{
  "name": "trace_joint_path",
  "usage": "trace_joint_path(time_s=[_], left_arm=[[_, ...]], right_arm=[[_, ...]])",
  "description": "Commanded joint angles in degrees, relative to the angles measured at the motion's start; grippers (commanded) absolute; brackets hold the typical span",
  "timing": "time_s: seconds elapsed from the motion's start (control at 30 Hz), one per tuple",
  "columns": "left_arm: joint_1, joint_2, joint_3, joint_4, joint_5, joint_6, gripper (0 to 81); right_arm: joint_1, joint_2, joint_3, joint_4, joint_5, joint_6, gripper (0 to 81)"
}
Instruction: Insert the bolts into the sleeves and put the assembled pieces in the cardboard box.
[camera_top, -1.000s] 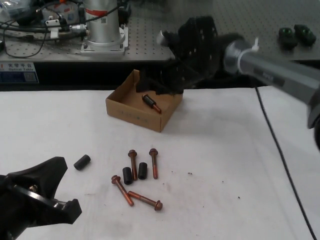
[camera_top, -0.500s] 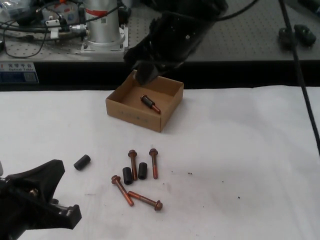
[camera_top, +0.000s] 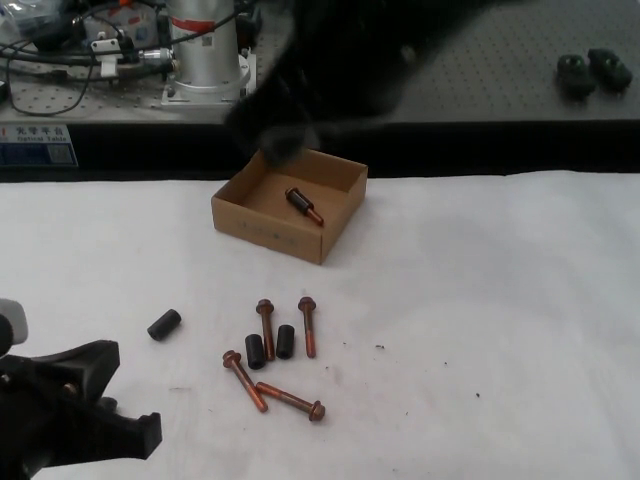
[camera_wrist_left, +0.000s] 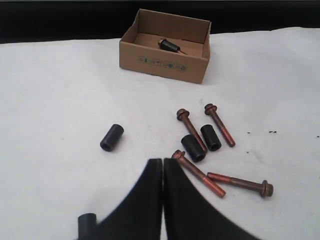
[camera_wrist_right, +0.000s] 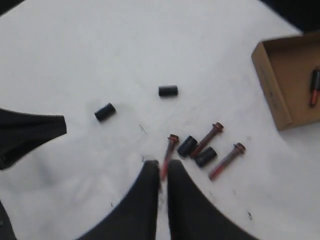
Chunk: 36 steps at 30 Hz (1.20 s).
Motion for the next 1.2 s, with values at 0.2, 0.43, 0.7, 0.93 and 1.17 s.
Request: trace_joint_path(time_s=[0.2,0.43,0.7,0.93,1.17], left_arm=[[0.22,-0.41,-3.03,6.01,-0.56,-2.33,0.6],[0.22,3.34,-14.7,21.52,-0.84,1.31,0.6],[0.22,17.65,-29.05,37.75,-12.74,14.99,4.8],[3.43,30.44,-34.13,38.2,-12.08,14.99,27.2],[10.28,41.85,-37.79,40.36,-6.42,13.18,27.2]], right_arm=[[1.03,-17.62,36.19,-31.36,0.1,7.06,5.8],[1.03,-19.96,55.08,-51.07,0.48,8.31,5.8],[1.03,-19.96,65.16,-65.14,0.49,8.15,5.8],[0.87,-19.96,68.35,-70.03,0.49,8.12,5.8],[0.88,-19.96,68.35,-70.02,1.34,7.74,5.8]])
